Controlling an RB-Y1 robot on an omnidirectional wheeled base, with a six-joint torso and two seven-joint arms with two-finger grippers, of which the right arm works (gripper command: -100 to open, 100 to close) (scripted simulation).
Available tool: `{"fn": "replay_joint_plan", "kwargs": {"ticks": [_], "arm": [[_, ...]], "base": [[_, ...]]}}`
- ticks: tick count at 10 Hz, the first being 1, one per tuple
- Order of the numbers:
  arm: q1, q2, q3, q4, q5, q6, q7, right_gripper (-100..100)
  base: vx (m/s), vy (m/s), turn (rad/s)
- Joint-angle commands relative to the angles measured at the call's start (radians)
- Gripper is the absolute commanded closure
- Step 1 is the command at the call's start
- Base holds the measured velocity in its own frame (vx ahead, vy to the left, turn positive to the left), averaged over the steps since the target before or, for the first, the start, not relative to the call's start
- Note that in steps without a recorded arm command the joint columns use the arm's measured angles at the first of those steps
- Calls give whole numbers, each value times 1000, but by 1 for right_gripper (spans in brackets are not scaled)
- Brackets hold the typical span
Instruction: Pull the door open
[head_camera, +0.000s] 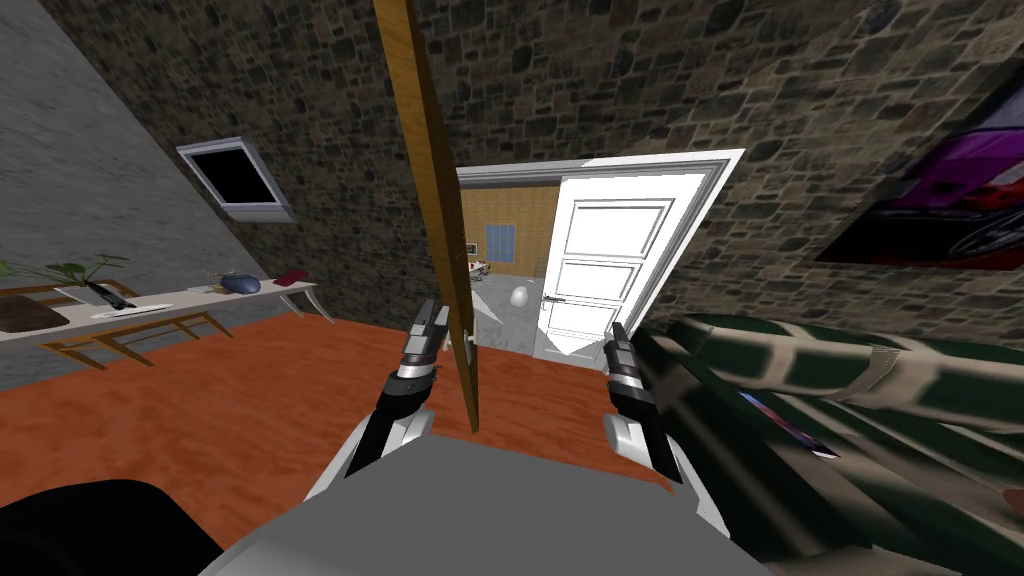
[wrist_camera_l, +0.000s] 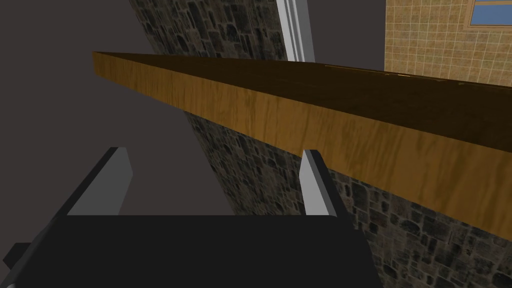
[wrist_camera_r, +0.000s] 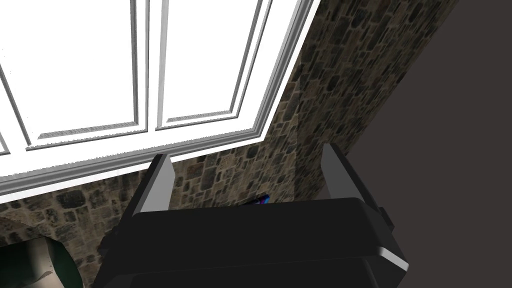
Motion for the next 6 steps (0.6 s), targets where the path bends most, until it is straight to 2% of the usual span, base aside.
{"fn": "replay_joint_plan", "kwargs": {"ticks": [1, 2, 4, 5, 6], "arm": [[-29, -1, -16, 50, -7, -3, 10, -100], [-29, -1, -16, 55, -7, -3, 10, -100], [-84, -5, -42, 125, -18, -6, 23, -100], [-84, -5, -42, 143, -18, -6, 23, -100], [-111, -6, -55, 184, -24, -7, 30, -100]], "base": [[58, -50, 89], [53, -39, 43], [69, -42, 99], [61, -39, 37], [47, -35, 54]]}}
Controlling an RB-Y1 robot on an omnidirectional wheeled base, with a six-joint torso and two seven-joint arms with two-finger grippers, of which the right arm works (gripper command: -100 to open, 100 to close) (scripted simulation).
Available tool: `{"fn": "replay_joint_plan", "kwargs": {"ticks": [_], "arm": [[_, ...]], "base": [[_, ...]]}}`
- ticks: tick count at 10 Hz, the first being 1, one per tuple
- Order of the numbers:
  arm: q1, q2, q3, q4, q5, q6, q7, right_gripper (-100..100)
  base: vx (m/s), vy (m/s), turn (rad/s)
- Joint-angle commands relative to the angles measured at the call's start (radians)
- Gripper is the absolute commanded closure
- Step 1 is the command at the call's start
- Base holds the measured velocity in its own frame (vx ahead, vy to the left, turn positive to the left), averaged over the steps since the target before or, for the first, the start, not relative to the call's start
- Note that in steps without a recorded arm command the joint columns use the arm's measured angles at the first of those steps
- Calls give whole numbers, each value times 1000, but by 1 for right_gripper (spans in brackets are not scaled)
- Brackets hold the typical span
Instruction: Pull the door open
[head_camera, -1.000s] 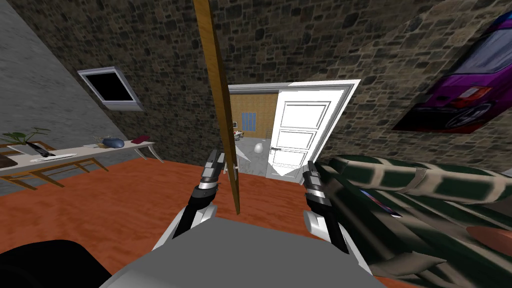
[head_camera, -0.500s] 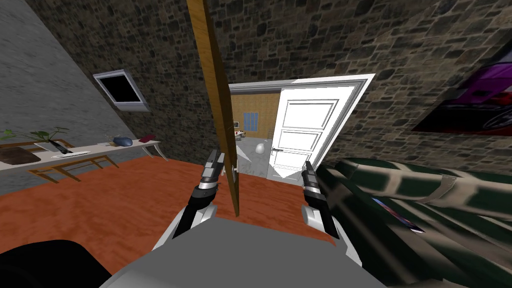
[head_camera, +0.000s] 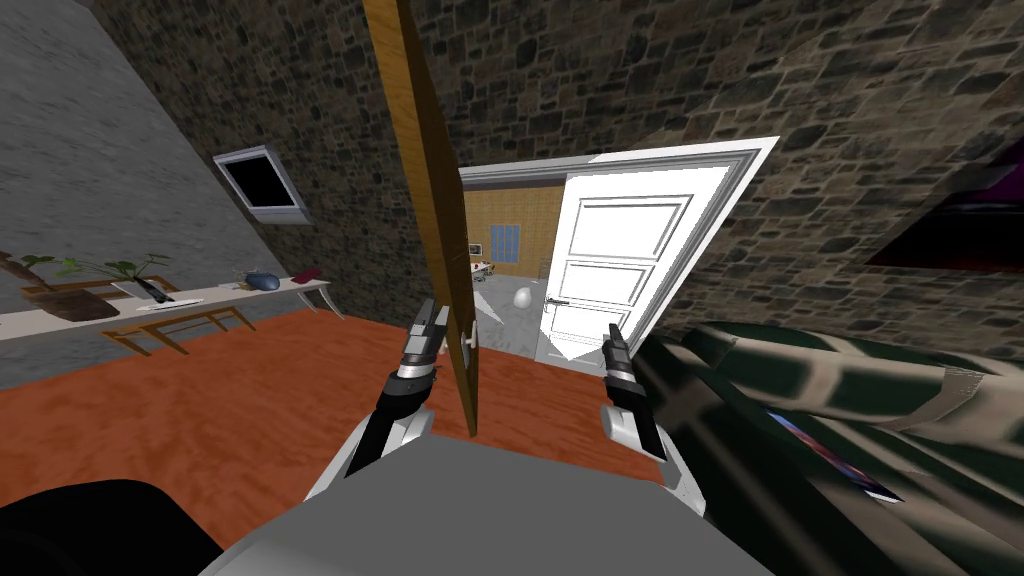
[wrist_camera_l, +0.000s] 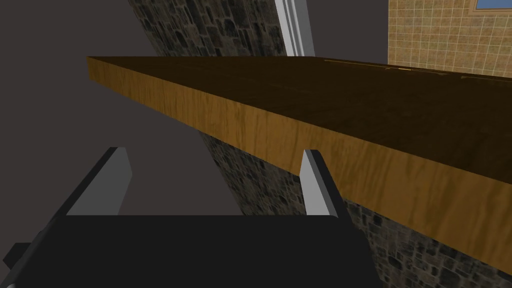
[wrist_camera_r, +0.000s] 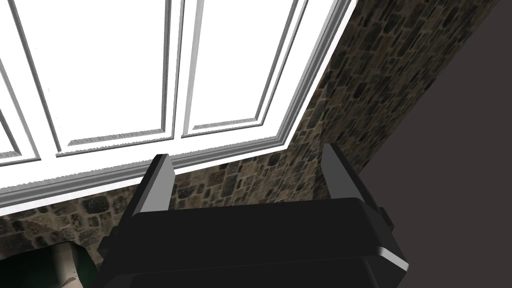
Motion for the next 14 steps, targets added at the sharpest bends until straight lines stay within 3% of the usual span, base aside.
{"fn": "replay_joint_plan", "kwargs": {"ticks": [1, 2, 3, 4, 5, 6, 7, 8, 9, 10, 12, 13, 14], "arm": [[-41, 2, -19, 50, -7, -3, 13, -100], [-41, 2, -19, 71, -7, -3, 13, -100], [-70, 1, -33, 103, -13, -4, 20, -100], [-70, 1, -33, 118, -13, -4, 20, -100], [-99, 0, -47, 154, -19, -6, 27, -100], [-99, 0, -47, 165, -19, -6, 27, -100], [-129, 0, -61, 201, -25, -7, 34, -100], [-129, 0, -61, 213, -25, -7, 34, -100], [-159, 0, -76, 250, -32, -9, 42, -100], [-159, 0, -76, 261, -32, -9, 42, -100], [-219, 1, -105, 345, -44, -12, 56, -100], [-219, 1, -105, 357, -44, -12, 56, -100], [-248, 2, -120, 395, -50, -14, 63, -100]], "base": [[75, -62, 113], [55, -43, 53], [43, -38, 65], [40, -33, 43], [54, -25, 86], [44, -27, 37], [45, -40, 65], [40, -42, 45], [43, -42, 76], [33, -34, 48], [58, -55, 94], [63, -61, 58], [53, -43, 76]]}}
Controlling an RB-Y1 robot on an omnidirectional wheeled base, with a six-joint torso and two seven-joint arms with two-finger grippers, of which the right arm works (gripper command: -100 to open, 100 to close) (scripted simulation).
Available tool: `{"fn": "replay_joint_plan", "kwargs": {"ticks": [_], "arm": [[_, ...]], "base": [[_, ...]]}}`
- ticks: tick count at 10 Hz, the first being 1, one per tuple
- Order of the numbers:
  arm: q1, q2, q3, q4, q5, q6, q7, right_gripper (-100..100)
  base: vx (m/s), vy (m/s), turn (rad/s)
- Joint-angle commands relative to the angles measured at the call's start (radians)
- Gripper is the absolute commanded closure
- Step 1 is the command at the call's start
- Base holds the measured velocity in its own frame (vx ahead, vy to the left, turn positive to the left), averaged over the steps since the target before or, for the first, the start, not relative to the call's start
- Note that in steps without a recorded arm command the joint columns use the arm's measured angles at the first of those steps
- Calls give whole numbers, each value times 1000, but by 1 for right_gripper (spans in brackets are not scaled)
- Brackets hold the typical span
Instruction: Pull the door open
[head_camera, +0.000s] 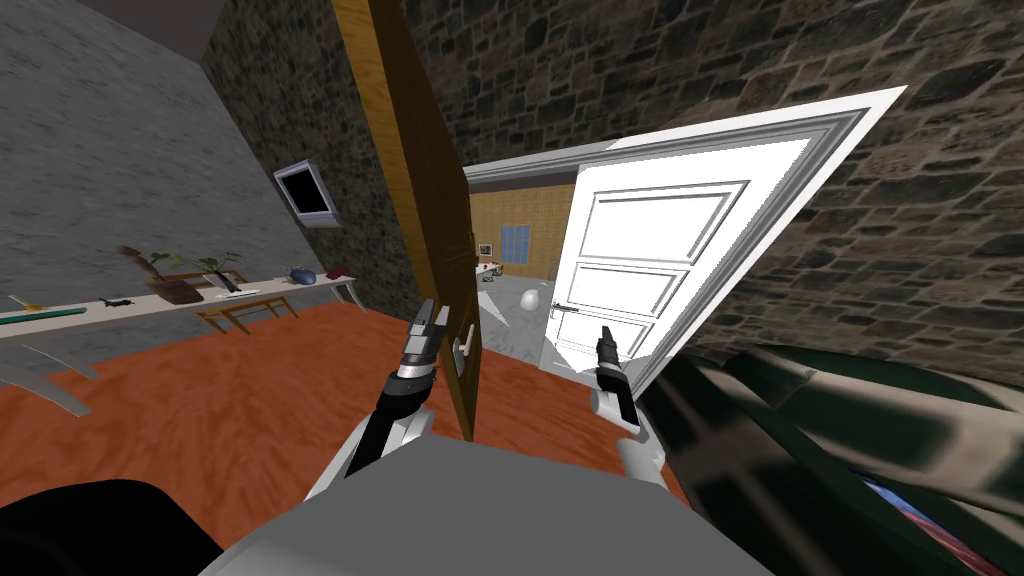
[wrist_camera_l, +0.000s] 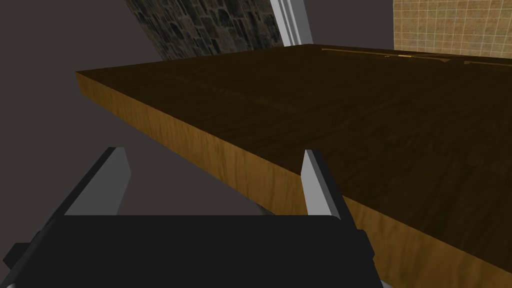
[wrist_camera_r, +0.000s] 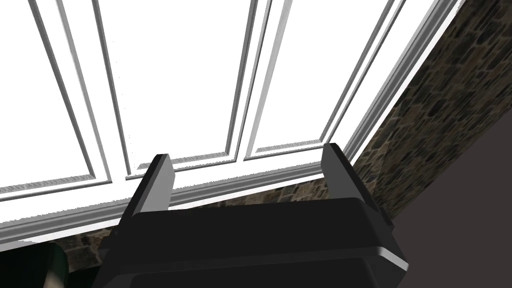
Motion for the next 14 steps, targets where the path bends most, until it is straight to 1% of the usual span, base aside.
{"fn": "replay_joint_plan", "kwargs": {"ticks": [1, 3, 4, 5, 6, 7, 8, 9, 10, 12, 13, 14], "arm": [[-16, 0, -8, 29, -3, 3, 4, -100], [-75, 3, -37, 102, -16, 0, 18, -100], [-75, 3, -37, 124, -16, 0, 18, -100], [-104, 5, -51, 146, -22, -2, 25, -100], [-104, 5, -51, 170, -22, -2, 25, -100], [-133, 6, -65, 197, -28, -3, 32, -100], [-133, 6, -65, 217, -28, -3, 32, -100], [-160, 9, -78, 256, -33, -5, 39, -100], [-160, 9, -78, 261, -33, -5, 39, -100], [-215, 14, -105, 331, -45, -8, 52, -100], [-215, 14, -105, 349, -45, -8, 52, -100], [-240, 18, -117, 388, -50, -9, 58, -100]], "base": [[40, -32, 36], [49, -49, 101], [56, -52, 43], [56, -46, 52], [39, -37, 43], [35, -45, 80], [30, -38, 45], [42, -34, 67], [41, -33, 35], [45, -57, 91], [43, -52, 41], [48, -46, 48]]}}
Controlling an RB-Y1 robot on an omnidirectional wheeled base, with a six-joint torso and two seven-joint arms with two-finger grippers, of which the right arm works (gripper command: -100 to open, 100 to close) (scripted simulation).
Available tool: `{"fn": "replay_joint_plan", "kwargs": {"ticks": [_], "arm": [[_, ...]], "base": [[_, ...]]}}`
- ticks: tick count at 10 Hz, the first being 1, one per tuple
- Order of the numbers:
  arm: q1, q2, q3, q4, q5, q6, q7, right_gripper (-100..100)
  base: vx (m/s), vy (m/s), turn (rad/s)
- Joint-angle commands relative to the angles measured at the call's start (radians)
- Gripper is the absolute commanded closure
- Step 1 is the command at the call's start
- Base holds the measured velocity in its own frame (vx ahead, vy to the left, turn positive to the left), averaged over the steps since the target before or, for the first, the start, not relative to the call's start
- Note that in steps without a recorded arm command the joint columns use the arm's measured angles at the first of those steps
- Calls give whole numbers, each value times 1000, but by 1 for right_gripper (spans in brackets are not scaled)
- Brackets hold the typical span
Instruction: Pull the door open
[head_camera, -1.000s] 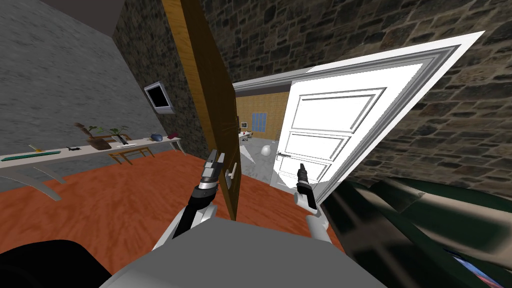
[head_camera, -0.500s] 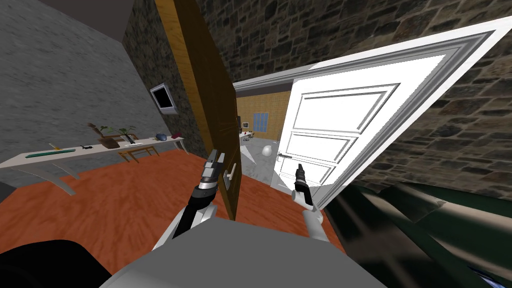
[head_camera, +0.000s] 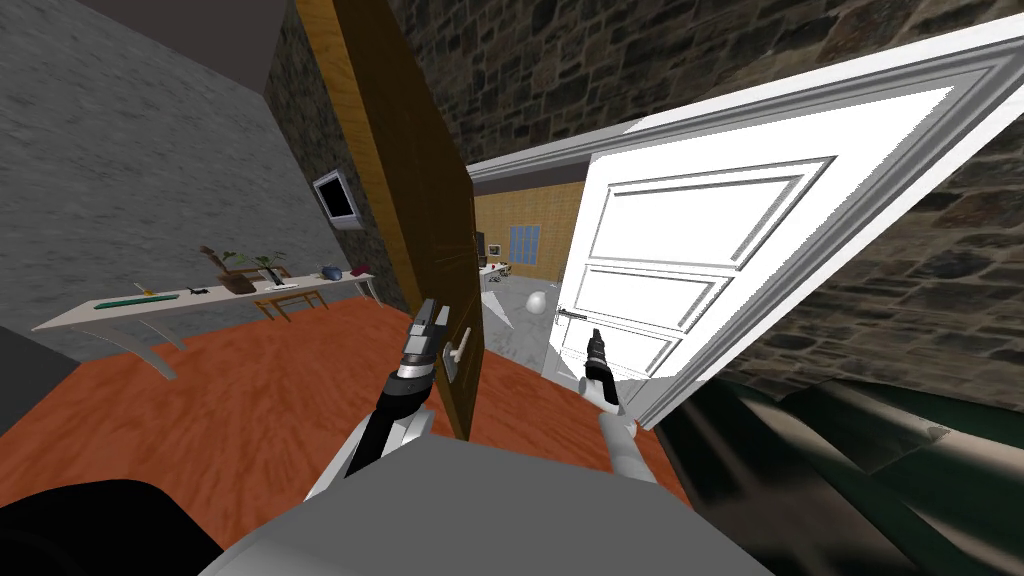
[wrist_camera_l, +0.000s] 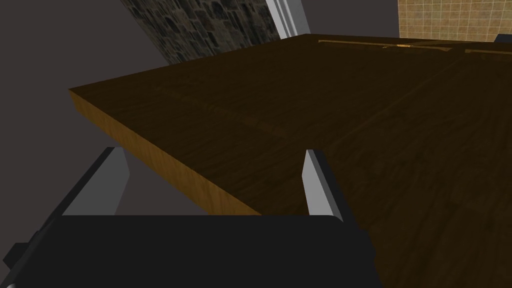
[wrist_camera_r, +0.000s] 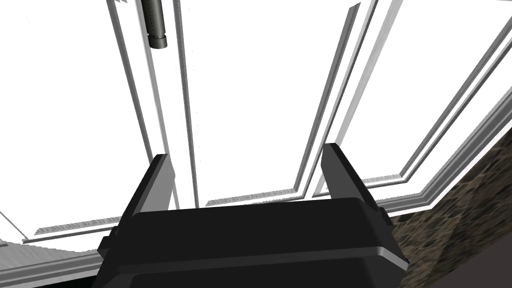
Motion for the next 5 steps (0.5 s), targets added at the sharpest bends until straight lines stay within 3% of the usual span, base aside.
{"fn": "replay_joint_plan", "kwargs": {"ticks": [1, 2, 5], "arm": [[-39, 6, -19, 50, -8, -1, 11, -100], [-39, 6, -19, 63, -8, -1, 11, -100], [-106, 16, -52, 168, -21, -4, 27, -100]], "base": [[76, -55, 95], [60, -44, 37], [62, -58, 74]]}}
